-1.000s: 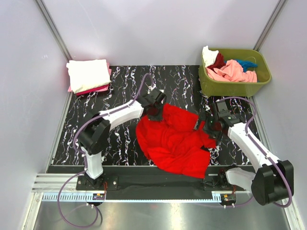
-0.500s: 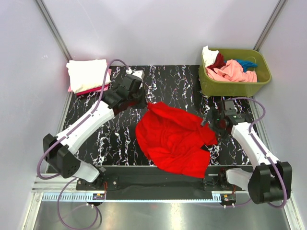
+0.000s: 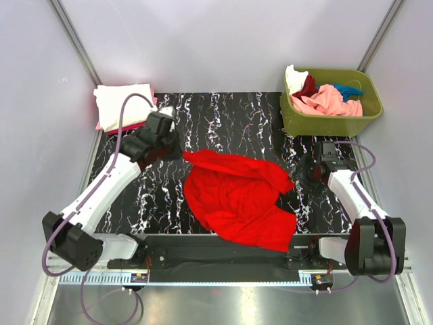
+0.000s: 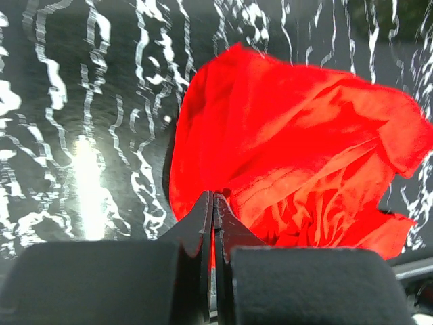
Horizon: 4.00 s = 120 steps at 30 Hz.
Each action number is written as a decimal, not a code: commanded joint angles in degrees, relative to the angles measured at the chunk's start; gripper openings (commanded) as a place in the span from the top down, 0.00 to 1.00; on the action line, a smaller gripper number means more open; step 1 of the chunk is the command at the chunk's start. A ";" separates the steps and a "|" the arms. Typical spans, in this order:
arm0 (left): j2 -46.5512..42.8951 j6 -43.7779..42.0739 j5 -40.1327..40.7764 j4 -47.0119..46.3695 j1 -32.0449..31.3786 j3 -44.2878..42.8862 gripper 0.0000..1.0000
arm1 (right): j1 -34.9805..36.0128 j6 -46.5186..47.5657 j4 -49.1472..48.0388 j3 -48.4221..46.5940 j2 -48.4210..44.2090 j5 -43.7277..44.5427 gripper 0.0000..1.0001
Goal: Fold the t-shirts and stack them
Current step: Flatten the tshirt out
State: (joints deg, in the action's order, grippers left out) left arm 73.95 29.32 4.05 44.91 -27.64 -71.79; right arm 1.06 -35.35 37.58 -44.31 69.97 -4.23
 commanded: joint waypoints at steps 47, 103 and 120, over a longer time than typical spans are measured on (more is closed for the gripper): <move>-7.68 11.98 -14.16 -16.50 -3.63 23.08 0.20 | 17.92 6.43 -4.36 -29.66 33.70 -8.51 0.28; 39.22 -8.40 11.23 11.89 7.08 -38.07 0.44 | -4.58 -4.81 -5.32 -2.27 4.11 -13.60 1.00; -17.17 16.63 -1.76 -9.03 -17.61 33.79 0.44 | -4.58 -6.13 -10.95 1.51 6.76 -17.48 1.00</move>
State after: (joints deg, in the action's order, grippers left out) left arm 59.44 38.76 8.14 44.18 -41.63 -44.10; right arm -3.38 -41.08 28.03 -42.76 77.97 -20.64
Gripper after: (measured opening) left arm 0.565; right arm 0.012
